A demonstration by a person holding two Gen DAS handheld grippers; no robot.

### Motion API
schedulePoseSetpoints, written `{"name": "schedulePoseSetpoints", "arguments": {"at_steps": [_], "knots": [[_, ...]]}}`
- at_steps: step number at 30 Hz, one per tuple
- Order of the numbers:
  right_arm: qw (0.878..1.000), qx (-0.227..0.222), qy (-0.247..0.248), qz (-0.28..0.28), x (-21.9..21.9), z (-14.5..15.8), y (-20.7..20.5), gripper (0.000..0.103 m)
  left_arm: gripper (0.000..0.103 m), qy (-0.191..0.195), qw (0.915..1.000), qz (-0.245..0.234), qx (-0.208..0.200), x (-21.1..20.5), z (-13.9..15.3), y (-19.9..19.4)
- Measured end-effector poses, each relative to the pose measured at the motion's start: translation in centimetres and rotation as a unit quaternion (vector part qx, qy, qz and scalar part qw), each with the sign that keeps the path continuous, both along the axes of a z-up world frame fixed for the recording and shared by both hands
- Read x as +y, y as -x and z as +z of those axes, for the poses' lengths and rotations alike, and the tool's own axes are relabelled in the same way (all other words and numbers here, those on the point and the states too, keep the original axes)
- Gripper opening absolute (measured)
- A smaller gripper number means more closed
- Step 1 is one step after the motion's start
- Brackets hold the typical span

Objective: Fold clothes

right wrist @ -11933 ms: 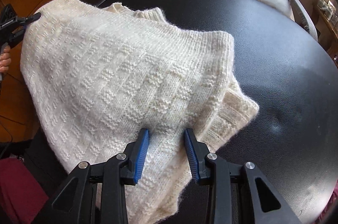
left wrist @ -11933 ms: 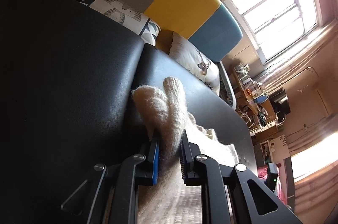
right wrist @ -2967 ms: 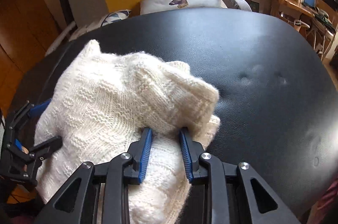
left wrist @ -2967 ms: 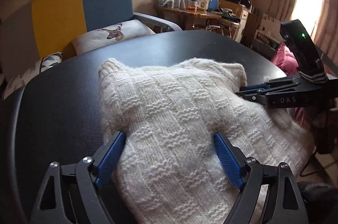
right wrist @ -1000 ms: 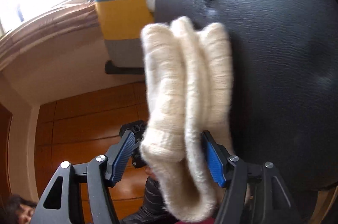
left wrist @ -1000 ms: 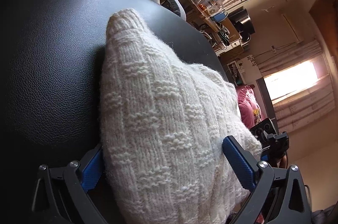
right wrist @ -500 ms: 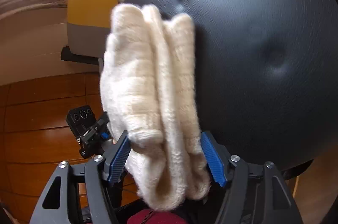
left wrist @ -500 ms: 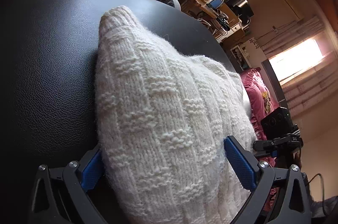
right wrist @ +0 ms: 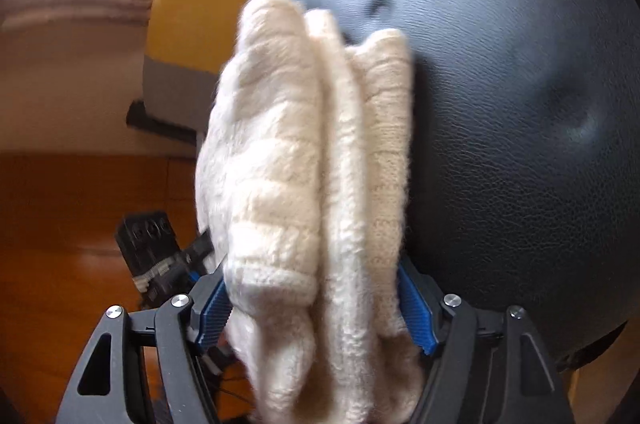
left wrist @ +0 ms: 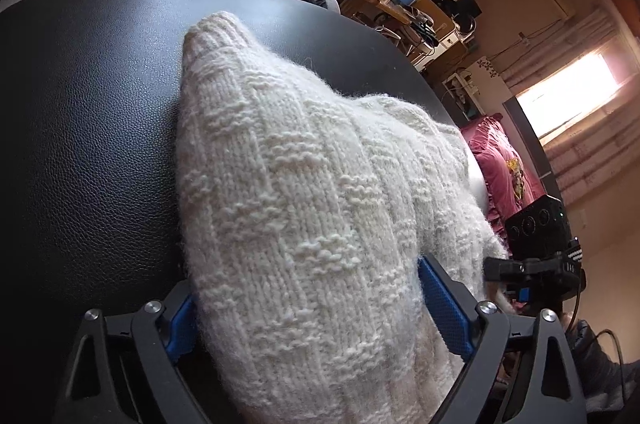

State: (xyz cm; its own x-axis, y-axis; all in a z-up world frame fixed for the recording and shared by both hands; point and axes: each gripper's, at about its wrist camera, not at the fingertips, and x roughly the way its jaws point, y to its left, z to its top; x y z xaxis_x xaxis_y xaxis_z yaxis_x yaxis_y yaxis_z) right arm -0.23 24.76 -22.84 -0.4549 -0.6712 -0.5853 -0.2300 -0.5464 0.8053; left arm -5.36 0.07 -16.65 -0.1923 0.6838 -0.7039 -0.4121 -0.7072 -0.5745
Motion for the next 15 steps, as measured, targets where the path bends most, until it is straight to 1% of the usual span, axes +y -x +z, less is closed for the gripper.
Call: {"name": "schedulePoseSetpoints", "arguments": {"at_steps": [1, 2, 3, 4, 7, 8, 10, 12, 14, 15], "knots": [[1.0, 0.005, -0.024, 0.009, -0.5, 0.3, 0.0, 0.051, 0.072, -0.004, 1.0, 0.0, 0.006, 0.0, 0.1, -0.2], [0.999, 0.004, -0.033, 0.009, -0.8, 0.4, -0.1, 0.045, 0.067, -0.007, 0.9999, 0.0, 0.015, 0.0, 0.3, -0.6], [0.999, 0.006, -0.043, 0.01, -1.1, 0.5, -0.2, 0.042, 0.059, -0.009, 0.9997, 0.001, 0.023, 0.0, 0.6, -1.0], [0.998, 0.011, -0.056, 0.011, -1.5, 0.7, -0.2, 0.039, 0.054, -0.01, 0.9996, 0.005, 0.026, 0.1, 0.9, -1.2], [0.994, 0.039, -0.104, 0.02, -2.9, 1.6, -0.4, 0.037, 0.051, -0.006, 0.9989, 0.021, 0.041, 0.1, 1.1, -2.0], [0.991, 0.052, -0.118, 0.023, -3.3, 1.7, -0.5, 0.038, 0.051, -0.005, 0.9986, 0.026, 0.045, 0.1, 1.1, -2.2], [0.992, 0.068, -0.1, 0.02, -3.3, 1.1, -0.8, 0.043, 0.051, -0.004, 0.9981, 0.033, 0.052, 0.1, 1.0, -2.5], [0.994, 0.079, -0.079, 0.017, -3.3, 0.5, -0.9, 0.045, 0.052, -0.002, 0.998, 0.032, 0.055, 0.0, 0.9, -2.5], [0.997, 0.059, -0.039, 0.006, -2.8, 0.0, -0.6, 0.05, 0.058, 0.018, 0.9974, 0.03, 0.062, 0.3, 1.1, -2.6], [0.998, 0.052, -0.026, 0.001, -2.7, -0.2, -0.4, 0.051, 0.063, 0.029, 0.9971, 0.024, 0.067, 0.6, 1.2, -2.6]]}}
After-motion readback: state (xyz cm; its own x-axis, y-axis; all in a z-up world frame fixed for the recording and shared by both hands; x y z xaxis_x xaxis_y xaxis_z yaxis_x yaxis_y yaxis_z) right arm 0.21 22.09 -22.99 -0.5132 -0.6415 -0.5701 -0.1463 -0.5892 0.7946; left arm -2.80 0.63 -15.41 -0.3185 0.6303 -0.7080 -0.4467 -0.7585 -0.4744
